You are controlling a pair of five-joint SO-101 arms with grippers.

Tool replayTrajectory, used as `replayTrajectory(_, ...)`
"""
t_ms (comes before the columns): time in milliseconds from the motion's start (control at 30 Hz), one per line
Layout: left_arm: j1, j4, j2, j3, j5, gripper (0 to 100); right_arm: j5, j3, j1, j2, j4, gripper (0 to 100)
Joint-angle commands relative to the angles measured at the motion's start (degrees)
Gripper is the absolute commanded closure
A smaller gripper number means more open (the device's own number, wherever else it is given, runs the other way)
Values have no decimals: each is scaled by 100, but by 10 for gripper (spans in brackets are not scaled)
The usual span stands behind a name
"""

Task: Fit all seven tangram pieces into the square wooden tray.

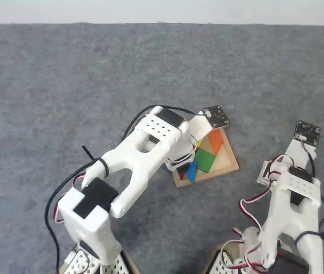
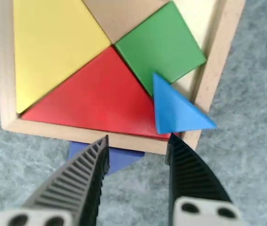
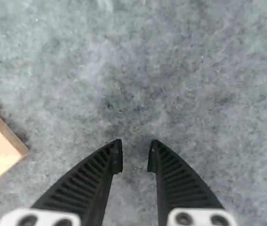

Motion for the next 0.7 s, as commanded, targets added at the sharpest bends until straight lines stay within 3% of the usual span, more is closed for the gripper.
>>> replayTrajectory(0, -35, -158, -18, -277, -26, 811, 62, -158, 57, -4, -92, 894)
replayTrajectory(467, -53, -853, -70, -462, 598, 812, 62, -158, 57, -4, -92, 894)
replayTrajectory(667, 422, -835, -79, -532, 800, 812, 62, -158, 57, -4, -92, 894)
